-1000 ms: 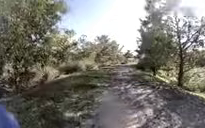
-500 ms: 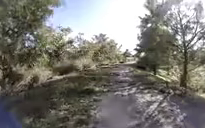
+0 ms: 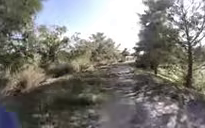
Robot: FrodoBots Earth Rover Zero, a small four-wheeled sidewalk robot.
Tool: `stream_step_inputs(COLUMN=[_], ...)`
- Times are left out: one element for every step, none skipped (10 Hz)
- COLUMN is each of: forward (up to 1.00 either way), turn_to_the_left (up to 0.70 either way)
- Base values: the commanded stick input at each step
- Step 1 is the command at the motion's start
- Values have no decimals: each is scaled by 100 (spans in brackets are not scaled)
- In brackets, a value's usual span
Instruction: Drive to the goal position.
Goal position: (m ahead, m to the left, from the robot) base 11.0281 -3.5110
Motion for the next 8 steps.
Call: stream_step_inputs(forward=[70,70,70,70,70,70,70,70], turn_to_the_left=[0,0,-27,-35,-35,-25,-13,0])
